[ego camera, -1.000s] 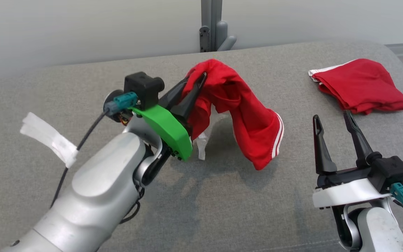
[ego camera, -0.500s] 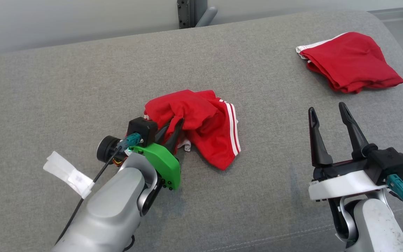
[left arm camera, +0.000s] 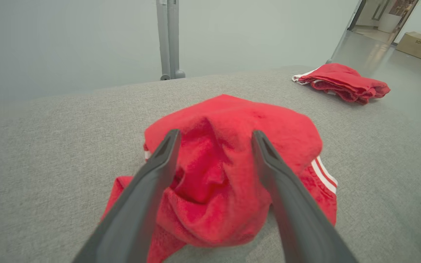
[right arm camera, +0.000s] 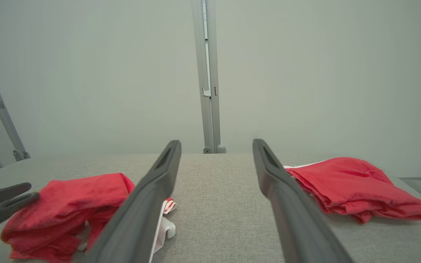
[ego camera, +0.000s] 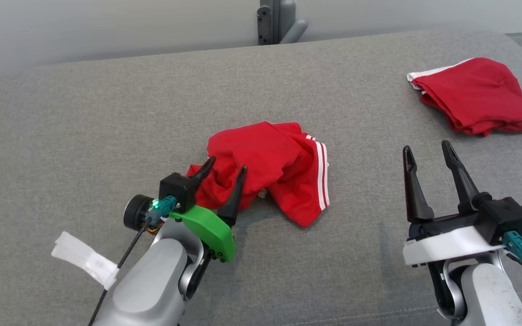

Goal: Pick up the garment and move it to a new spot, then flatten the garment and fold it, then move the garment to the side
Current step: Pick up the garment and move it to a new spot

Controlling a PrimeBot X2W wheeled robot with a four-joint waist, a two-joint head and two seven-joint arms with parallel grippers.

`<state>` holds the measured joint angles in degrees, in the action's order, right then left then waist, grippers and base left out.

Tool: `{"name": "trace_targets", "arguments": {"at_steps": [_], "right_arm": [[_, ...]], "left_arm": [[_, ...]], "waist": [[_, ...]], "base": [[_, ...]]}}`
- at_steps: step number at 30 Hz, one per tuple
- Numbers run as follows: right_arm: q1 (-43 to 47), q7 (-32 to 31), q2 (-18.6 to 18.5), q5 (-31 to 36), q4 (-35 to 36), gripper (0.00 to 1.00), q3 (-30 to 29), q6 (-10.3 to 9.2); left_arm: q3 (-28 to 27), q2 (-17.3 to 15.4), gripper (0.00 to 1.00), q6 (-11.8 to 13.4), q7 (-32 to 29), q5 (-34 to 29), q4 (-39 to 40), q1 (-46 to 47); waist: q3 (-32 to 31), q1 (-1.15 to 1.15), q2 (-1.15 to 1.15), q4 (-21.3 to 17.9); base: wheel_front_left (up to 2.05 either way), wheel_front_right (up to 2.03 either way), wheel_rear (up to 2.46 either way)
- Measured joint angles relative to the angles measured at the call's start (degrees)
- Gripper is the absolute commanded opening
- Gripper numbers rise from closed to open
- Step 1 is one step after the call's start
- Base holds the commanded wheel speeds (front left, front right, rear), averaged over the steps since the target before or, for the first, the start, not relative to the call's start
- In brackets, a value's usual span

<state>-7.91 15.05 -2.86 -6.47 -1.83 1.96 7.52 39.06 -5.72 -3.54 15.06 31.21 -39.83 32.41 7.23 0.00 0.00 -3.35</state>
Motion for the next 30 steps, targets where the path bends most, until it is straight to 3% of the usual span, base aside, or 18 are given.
{"name": "trace_targets", "arguments": {"at_steps": [10, 22, 30], "right_arm": [[2.08, 0.00, 0.02, -0.37, -0.94, 1.00, -0.64, 0.00], [4.61, 0.01, 0.01, -1.65, -0.22, 1.00, -1.76, 0.00], [6.71, 0.01, 0.02, -2.10, -0.56, 1.00, -1.55, 0.00]], "left_arm": [[-10.78, -0.29, 1.00, 1.31, 0.08, -6.31, 11.10, -11.36], [-22.13, 0.52, 1.00, 5.10, 0.08, -12.22, 20.84, -22.75], [-28.31, 1.25, 1.00, 5.61, 0.08, -14.26, 26.19, -29.38]], "waist": [[-3.10, 0.00, 0.00, 3.06], [-5.34, 0.00, 0.00, 6.28], [-5.85, 0.00, 0.00, 7.22]], "base": [[0.00, 0.00, 0.00], [0.00, 0.00, 0.00], [0.00, 0.00, 0.00]]}}
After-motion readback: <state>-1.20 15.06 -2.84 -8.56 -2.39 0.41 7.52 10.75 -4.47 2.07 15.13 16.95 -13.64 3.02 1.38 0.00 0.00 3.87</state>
